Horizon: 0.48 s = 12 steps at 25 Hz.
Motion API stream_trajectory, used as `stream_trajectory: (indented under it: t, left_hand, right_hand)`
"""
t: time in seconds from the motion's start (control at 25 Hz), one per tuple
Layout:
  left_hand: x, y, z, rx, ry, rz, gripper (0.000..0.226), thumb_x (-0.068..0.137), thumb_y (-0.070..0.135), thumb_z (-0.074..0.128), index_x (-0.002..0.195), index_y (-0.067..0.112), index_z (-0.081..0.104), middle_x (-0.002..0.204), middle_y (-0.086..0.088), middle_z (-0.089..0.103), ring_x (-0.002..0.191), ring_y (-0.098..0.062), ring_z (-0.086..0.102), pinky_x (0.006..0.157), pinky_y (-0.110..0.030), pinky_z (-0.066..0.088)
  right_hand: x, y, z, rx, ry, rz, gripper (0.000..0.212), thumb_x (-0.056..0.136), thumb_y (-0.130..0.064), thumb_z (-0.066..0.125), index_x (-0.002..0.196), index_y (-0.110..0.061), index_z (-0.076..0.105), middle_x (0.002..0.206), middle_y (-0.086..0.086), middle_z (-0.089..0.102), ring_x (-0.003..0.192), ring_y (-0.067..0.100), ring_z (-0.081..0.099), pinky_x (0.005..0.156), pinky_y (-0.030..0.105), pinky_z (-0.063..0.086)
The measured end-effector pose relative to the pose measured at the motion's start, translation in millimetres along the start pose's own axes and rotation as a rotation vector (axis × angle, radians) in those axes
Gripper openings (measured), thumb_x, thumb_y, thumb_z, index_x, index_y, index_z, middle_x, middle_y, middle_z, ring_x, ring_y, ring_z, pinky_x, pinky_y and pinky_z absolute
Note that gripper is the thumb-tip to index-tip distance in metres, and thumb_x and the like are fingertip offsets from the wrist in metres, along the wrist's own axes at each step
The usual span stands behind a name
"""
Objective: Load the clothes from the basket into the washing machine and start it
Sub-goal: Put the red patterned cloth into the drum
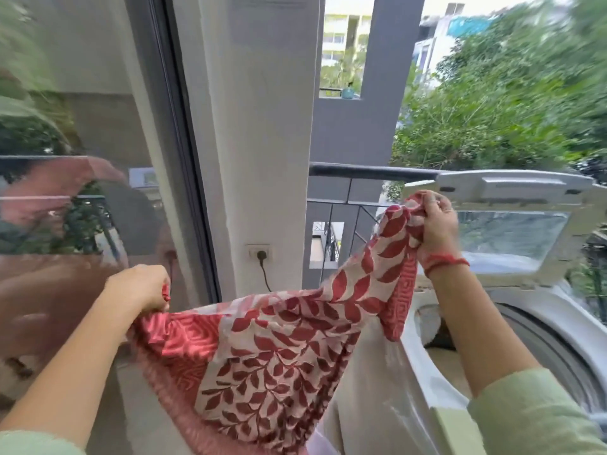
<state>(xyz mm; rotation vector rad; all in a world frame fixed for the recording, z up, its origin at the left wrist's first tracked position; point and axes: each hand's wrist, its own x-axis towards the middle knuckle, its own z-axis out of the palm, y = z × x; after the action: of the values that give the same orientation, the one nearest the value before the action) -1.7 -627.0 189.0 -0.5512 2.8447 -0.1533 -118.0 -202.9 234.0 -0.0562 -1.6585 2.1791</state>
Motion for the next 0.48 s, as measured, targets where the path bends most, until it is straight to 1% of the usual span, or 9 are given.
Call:
stream_trajectory:
  t: [0.08, 0.2, 0.24, 0.28, 0.32, 0.36, 0.4, 0.44, 0.48]
  left_hand:
    - [12, 18, -1, -0.117, 0.197, 0.051, 0.009, 0.082, 0.035, 0.065, 0.084, 0.028, 0.059, 0.107, -0.007, 0.064, 0.099, -0.028, 0.06, 0.085, -0.037, 0.05]
    - [7, 70, -30, -0.615, 0.581, 0.198, 0.018, 0.093, 0.026, 0.053, 0.099, 0.01, 0.058, 0.102, -0.021, 0.056, 0.095, -0.04, 0.056, 0.081, -0.044, 0.043]
    - [0, 89, -44, -0.732, 0.732, 0.261, 0.019, 0.094, 0.023, 0.052, 0.1, 0.006, 0.057, 0.099, -0.022, 0.054, 0.092, -0.041, 0.055, 0.079, -0.045, 0.042]
    - [-10, 109, -61, -0.811, 0.876, 0.326, 0.019, 0.095, 0.021, 0.051, 0.099, 0.003, 0.056, 0.097, -0.022, 0.054, 0.092, -0.039, 0.053, 0.079, -0.044, 0.041]
    - [-16, 129, -75, -0.868, 0.989, 0.394, 0.019, 0.095, 0.02, 0.051, 0.099, 0.002, 0.055, 0.096, -0.021, 0.054, 0.093, -0.036, 0.052, 0.081, -0.041, 0.04]
    - [-24, 151, -89, -0.908, 1.074, 0.454, 0.018, 0.096, 0.018, 0.05, 0.098, 0.001, 0.055, 0.096, -0.019, 0.055, 0.094, -0.032, 0.05, 0.083, -0.036, 0.038]
    - [-30, 175, -99, -0.948, 1.141, 0.502, 0.016, 0.096, 0.016, 0.05, 0.097, 0.0, 0.054, 0.095, -0.017, 0.056, 0.094, -0.027, 0.049, 0.084, -0.026, 0.036]
    - [-35, 202, -108, -0.992, 1.182, 0.536, 0.015, 0.096, 0.014, 0.049, 0.096, 0.0, 0.054, 0.094, -0.013, 0.056, 0.094, -0.021, 0.046, 0.082, -0.016, 0.032]
    - [-41, 233, -115, -1.049, 1.195, 0.553, 0.015, 0.097, 0.014, 0.048, 0.096, 0.0, 0.054, 0.094, -0.01, 0.055, 0.092, -0.015, 0.044, 0.081, -0.008, 0.029]
  right_hand:
    - [-9, -12, 0, 0.015, -0.012, -0.154, 0.023, 0.097, -0.025, 0.047, 0.078, -0.026, 0.06, 0.078, -0.003, 0.062, 0.071, 0.014, 0.059, 0.067, 0.03, 0.051]
    - [-11, -51, 0, 0.008, 0.069, -0.439, 0.02, 0.098, -0.022, 0.043, 0.082, -0.026, 0.055, 0.08, -0.004, 0.059, 0.07, 0.0, 0.057, 0.068, 0.017, 0.047]
    - [-5, -68, -6, -0.041, 0.114, -0.555, 0.017, 0.098, -0.026, 0.043, 0.086, -0.027, 0.055, 0.084, 0.001, 0.059, 0.074, 0.0, 0.057, 0.071, 0.014, 0.045]
    - [-1, -87, -16, -0.095, 0.155, -0.659, 0.015, 0.098, -0.029, 0.044, 0.091, -0.026, 0.058, 0.09, 0.01, 0.058, 0.08, 0.006, 0.056, 0.077, 0.012, 0.042]
    - [8, -105, -27, -0.175, 0.193, -0.754, 0.019, 0.098, -0.028, 0.044, 0.099, -0.02, 0.061, 0.095, 0.02, 0.057, 0.087, 0.016, 0.053, 0.082, 0.008, 0.037]
    - [18, -117, -47, -0.247, 0.194, -0.855, 0.025, 0.099, -0.02, 0.043, 0.104, -0.004, 0.062, 0.098, 0.031, 0.055, 0.09, 0.024, 0.047, 0.085, 0.003, 0.032]
    - [28, -127, -70, -0.317, 0.186, -0.923, 0.028, 0.099, -0.012, 0.042, 0.1, 0.01, 0.058, 0.097, 0.038, 0.054, 0.088, 0.03, 0.041, 0.086, 0.001, 0.032]
    - [34, -134, -91, -0.38, 0.172, -0.913, 0.031, 0.1, -0.011, 0.04, 0.091, 0.014, 0.056, 0.091, 0.037, 0.053, 0.084, 0.031, 0.04, 0.088, 0.006, 0.036]
    - [41, -139, -116, -0.441, 0.196, -0.836, 0.032, 0.1, -0.013, 0.04, 0.084, 0.011, 0.054, 0.086, 0.03, 0.052, 0.082, 0.031, 0.041, 0.089, 0.018, 0.041]
